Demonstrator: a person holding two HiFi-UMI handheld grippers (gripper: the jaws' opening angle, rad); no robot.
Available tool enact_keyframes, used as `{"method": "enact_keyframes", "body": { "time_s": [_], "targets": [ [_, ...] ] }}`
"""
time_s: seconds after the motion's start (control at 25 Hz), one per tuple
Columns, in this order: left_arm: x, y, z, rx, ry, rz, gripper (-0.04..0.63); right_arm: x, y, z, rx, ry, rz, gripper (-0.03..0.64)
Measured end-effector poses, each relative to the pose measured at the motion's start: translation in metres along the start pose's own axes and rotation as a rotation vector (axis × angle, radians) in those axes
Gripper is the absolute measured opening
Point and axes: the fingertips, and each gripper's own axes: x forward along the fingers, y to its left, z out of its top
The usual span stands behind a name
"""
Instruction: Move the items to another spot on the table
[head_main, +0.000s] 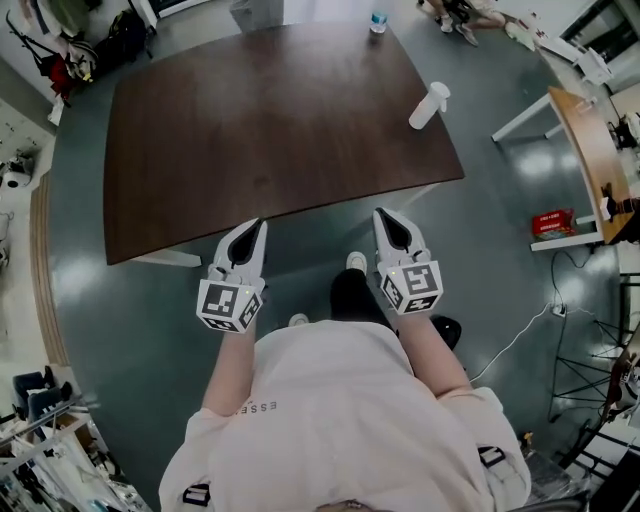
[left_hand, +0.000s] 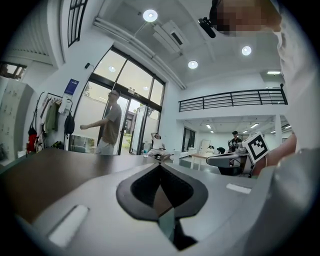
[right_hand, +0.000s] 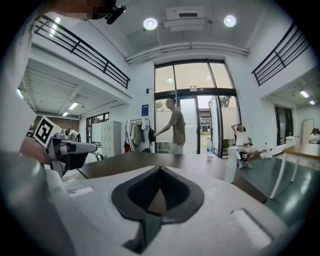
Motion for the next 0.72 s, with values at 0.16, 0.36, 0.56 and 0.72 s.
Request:
{"method": "enact_keyframes", "body": {
  "time_s": [0.16,0.36,0.56,0.72],
  "targets": [
    [0.062,-0.015,0.007,-0.003,0.007,-0.013,0.015,0.018,-0.063,0.008,0.007,-0.004,-0.013,-0.008],
    [0.145,-0.036,0.019,-0.008,-0.013,-0.005,0.015,0.045,-0.145,0.018,-0.025,-0.007,0.005,-0.008],
    [0.212,-0.047,0.027,-0.011,-0.02,0.016,0.015,0.069,-0.208,0.031,-0.051,-0.007,0.03,-0.008],
    [0.259,-0.061,0.029,0.011,0.005,-0.016,0.015,0.084,-0.25,0.037,-0.06,-0.008,0.033,-0.008]
  ]
}}
